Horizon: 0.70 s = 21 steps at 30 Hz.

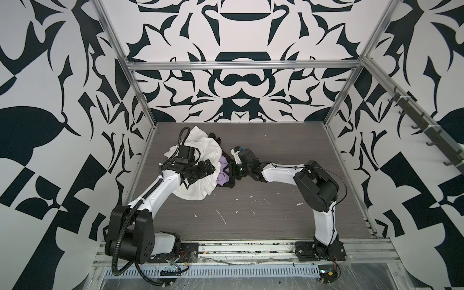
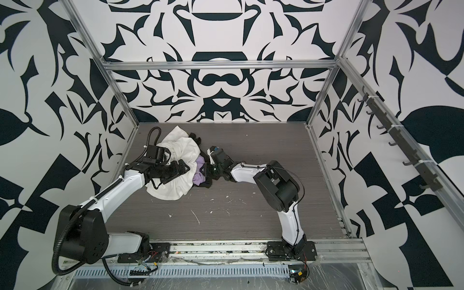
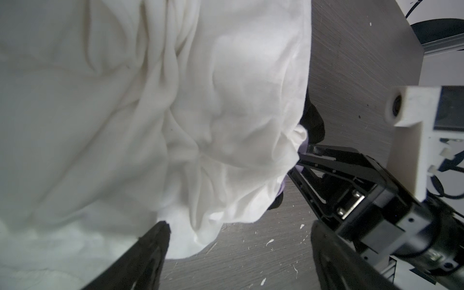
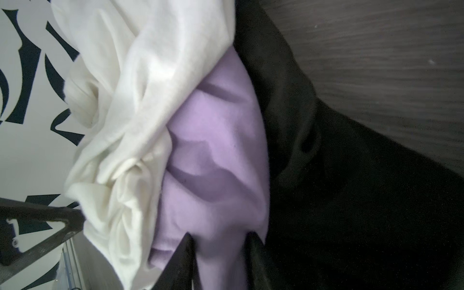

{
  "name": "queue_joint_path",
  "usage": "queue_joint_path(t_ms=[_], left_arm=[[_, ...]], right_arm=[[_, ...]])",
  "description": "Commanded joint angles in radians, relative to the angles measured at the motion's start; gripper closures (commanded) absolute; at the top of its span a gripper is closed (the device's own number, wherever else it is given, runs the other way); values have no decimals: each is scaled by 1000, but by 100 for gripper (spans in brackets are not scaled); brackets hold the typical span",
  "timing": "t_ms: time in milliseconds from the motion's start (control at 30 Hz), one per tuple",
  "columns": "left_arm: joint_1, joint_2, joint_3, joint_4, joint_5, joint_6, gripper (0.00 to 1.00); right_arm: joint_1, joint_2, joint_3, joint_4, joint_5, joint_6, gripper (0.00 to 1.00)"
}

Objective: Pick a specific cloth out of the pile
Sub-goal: 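Close the right gripper on the lavender cloth beside the black cloth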

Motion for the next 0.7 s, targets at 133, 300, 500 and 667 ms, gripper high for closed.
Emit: queue_joint_path(t_ms=[133, 300, 500, 667], left_arm=[[-2, -8, 11, -25, -5, 4, 9], [-2, -30, 2, -28, -15, 8, 9], [-2, -51, 0, -33, -14, 12, 9], [-2, -64, 0, -46, -24, 12, 9]], right_arm=[[13, -25, 21, 80, -5, 5, 80], [19, -46, 24, 88, 1, 1, 89], [24, -79, 42, 90, 9, 1, 96], [37, -95, 70, 82, 23, -12, 100]])
